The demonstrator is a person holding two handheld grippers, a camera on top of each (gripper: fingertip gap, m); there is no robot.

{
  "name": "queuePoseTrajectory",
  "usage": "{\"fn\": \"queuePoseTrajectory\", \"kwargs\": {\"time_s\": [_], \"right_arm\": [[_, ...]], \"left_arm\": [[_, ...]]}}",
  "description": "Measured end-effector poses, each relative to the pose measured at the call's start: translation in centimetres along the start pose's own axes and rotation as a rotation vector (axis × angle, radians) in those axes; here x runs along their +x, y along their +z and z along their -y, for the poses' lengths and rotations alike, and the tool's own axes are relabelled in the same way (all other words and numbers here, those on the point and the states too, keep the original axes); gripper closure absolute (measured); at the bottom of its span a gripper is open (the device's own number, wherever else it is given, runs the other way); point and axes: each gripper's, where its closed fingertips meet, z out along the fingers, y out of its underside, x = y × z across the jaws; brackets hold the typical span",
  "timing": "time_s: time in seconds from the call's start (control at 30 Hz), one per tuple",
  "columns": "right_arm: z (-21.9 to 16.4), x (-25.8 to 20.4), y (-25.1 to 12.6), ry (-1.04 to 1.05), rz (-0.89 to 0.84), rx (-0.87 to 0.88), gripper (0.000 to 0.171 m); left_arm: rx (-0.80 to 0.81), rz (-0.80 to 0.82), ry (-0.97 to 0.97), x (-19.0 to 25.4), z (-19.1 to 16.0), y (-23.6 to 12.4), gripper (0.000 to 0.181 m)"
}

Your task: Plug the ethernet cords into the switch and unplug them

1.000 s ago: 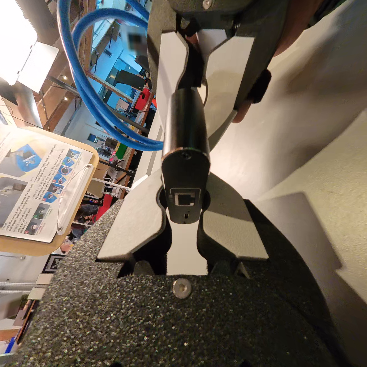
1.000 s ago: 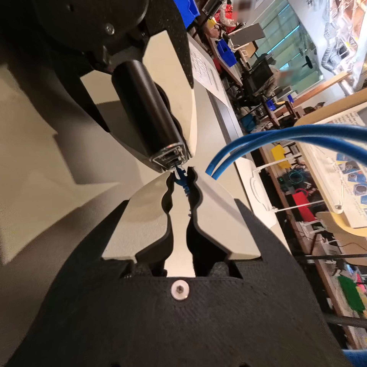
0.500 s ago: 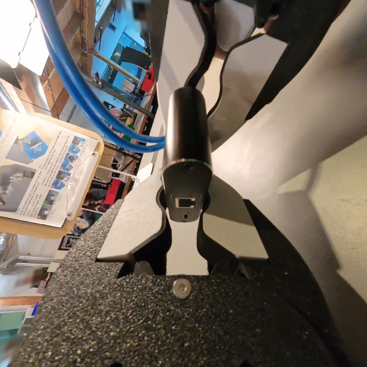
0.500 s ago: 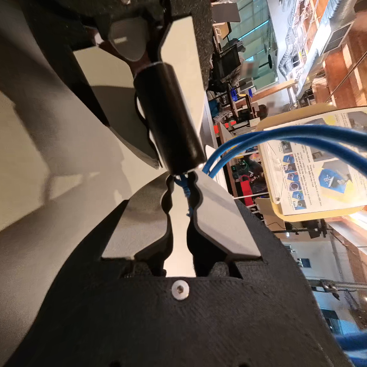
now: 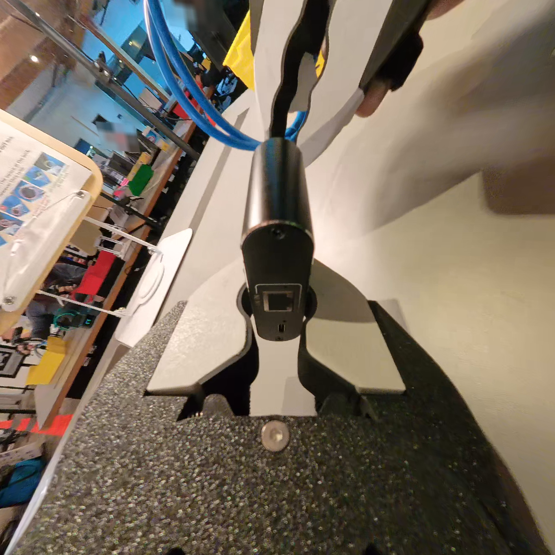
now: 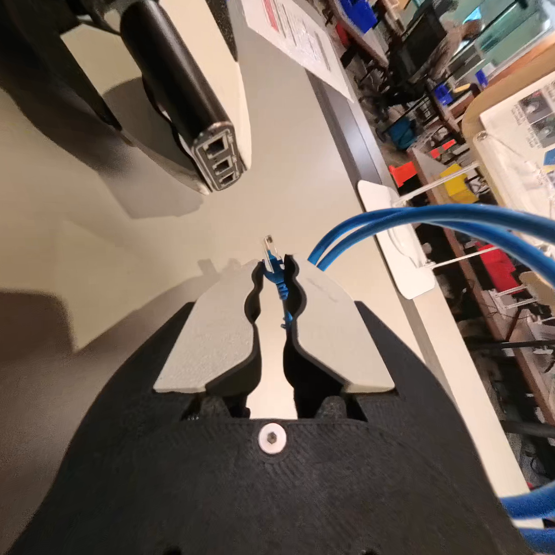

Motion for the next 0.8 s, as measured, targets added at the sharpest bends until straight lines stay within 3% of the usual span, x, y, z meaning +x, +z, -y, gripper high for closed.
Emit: {"fn": "queuePoseTrajectory", "kwargs": {"time_s": [0.13, 0.37, 0.43, 0.63, 0.73, 0.8], "right_arm": [[-0.1, 0.5, -3.6, 0.102, 0.022, -0.003, 0.157], [-3.3, 9.5, -18.4, 0.294, -0.263, -0.003, 0.157], [-6.0, 11.4, -21.3, 0.424, -0.259, -0.02, 0.157], [-17.2, 11.7, -23.2, 0.974, -0.175, -0.086, 0.155], [-19.5, 11.6, -23.2, 1.046, -0.216, -0.121, 0.147], [-19.0, 12.0, -23.4, 1.023, -0.252, -0.13, 0.137]], "left_arm": [[-0.002, -0.009, 0.005, 0.1, -0.2, -0.3, 0.153], [0.017, -0.034, 0.0, 0.7, 0.3, -0.1, 0.154], [0.019, -0.046, 0.013, 1.1, 0.6, 0.0, 0.153], [0.027, -0.036, 0.02, 1.1, 1.2, -0.3, 0.153], [0.034, -0.042, -0.004, 1.1, 1.1, -0.3, 0.154], [0.055, -0.066, -0.067, 1.2, 1.3, -0.3, 0.154]]}}
